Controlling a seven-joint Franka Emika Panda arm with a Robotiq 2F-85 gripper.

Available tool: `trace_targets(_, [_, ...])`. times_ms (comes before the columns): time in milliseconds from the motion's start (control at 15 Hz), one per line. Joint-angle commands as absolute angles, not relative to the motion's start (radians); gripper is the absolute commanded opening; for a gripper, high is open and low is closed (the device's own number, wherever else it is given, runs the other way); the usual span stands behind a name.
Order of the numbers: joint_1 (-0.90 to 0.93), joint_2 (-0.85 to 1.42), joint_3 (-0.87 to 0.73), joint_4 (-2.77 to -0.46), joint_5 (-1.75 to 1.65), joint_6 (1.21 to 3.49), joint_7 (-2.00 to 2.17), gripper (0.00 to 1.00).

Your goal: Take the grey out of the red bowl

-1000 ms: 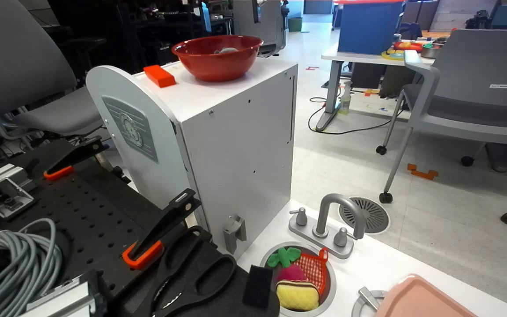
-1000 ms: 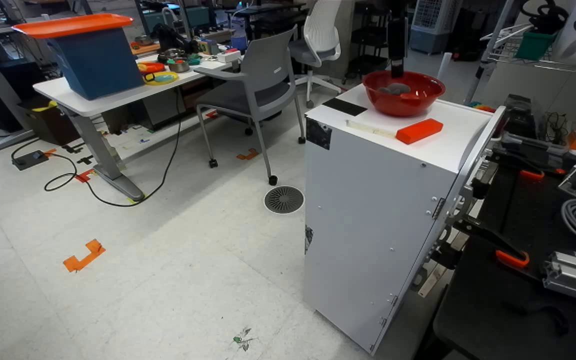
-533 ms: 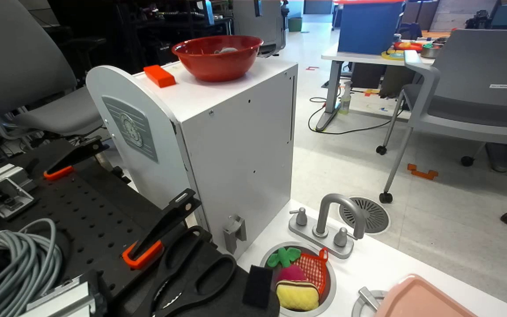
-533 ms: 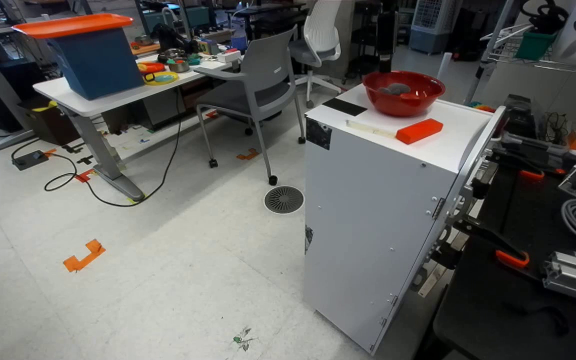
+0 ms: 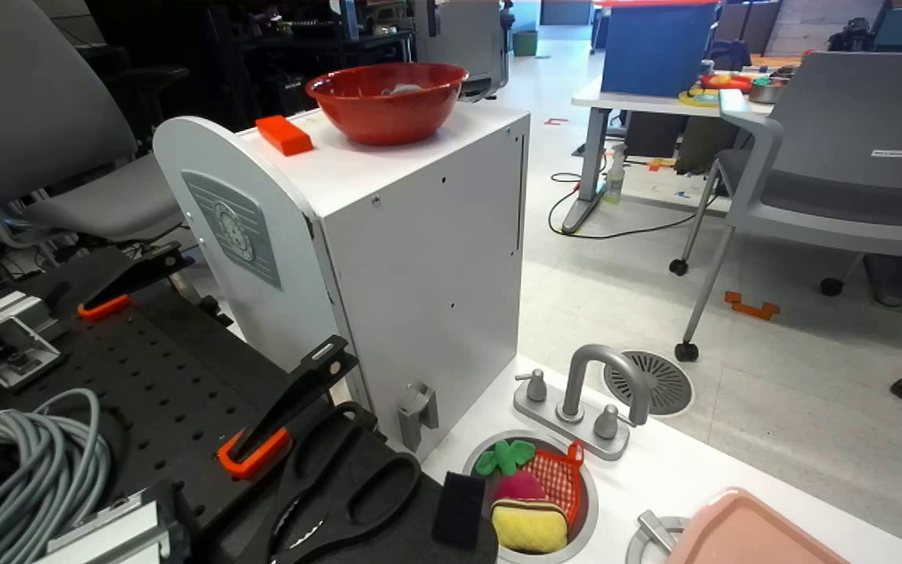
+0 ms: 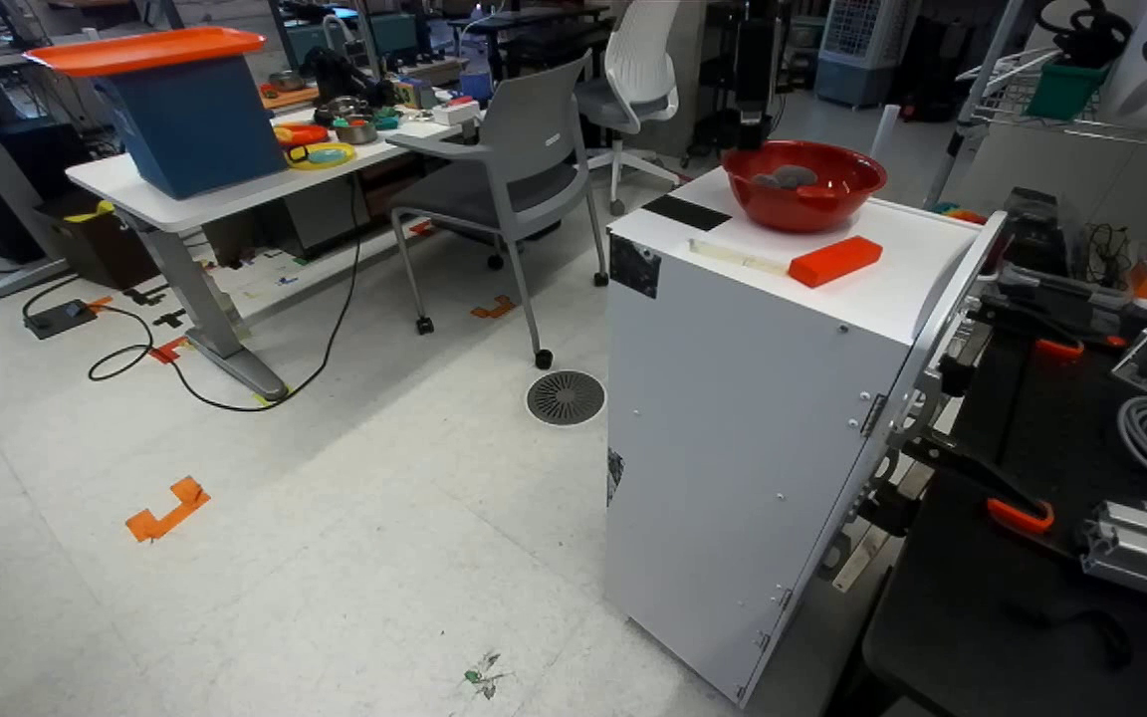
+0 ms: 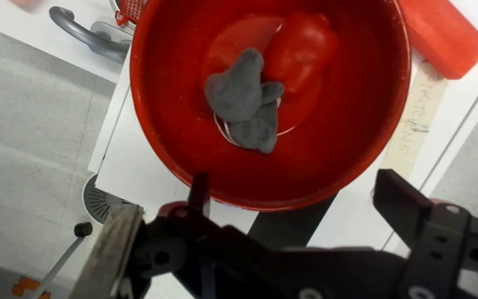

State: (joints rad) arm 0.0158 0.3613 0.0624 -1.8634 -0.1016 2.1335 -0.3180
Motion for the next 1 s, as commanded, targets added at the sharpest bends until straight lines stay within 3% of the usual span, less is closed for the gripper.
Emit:
trace_targets(0, [0.006,0.337,0.066,-1.895,-0.091,2.101,-0.339,1.0])
trace_targets(933, [-0.015,0.324,0.045,-1.933,-0.095,2.017,-0.319,1.0])
